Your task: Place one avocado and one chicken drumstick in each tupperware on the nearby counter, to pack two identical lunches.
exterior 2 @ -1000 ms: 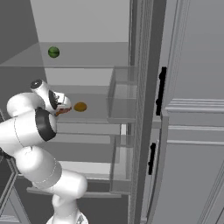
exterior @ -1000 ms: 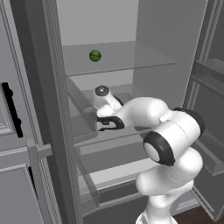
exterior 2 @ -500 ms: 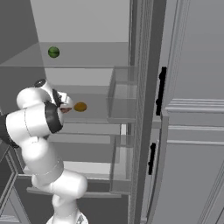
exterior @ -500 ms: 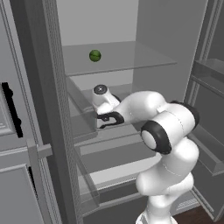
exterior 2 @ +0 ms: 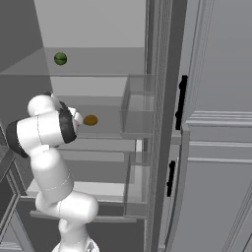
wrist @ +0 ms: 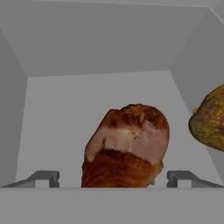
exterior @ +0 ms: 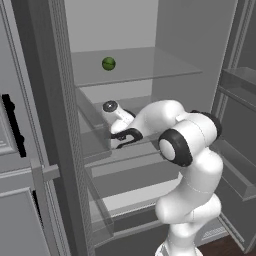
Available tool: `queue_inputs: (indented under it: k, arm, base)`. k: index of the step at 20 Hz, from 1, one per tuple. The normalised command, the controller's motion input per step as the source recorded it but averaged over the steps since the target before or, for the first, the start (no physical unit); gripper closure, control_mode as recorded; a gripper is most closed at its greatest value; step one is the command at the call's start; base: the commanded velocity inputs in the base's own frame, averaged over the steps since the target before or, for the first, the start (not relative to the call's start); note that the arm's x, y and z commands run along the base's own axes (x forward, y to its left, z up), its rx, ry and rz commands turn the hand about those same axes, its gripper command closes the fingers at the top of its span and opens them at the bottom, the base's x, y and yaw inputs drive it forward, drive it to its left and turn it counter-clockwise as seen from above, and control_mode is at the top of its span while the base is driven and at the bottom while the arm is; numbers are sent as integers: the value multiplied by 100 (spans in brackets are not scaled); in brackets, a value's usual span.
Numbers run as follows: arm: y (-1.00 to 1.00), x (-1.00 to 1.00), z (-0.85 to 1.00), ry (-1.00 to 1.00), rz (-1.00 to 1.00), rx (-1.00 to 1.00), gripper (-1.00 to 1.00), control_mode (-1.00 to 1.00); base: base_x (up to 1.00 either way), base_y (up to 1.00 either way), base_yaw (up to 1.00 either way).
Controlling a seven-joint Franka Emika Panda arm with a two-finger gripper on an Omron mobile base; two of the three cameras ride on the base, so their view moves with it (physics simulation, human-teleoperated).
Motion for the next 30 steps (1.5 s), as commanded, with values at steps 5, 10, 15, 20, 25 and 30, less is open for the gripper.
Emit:
queue_inputs:
  k: [5,10,15,20,25,30]
  arm:
    - [5,13,-18,0,-12,1,100,-100]
    - [0,5,-8,-1,-2,0,100,-100]
    - [-2,-6,1,-3,0,0,100,-100]
    - [-46,-94,96,-30,0,0,100,-100]
    - [-80,-100,100,-17,0,0,100,-100]
    - [-73,-100,100,-1,0,5,100,-100]
  base:
    - [0,0,0]
    - [0,0,0]
    - [0,0,0]
    - [0,0,0]
    - [0,0,0]
    - [0,0,0]
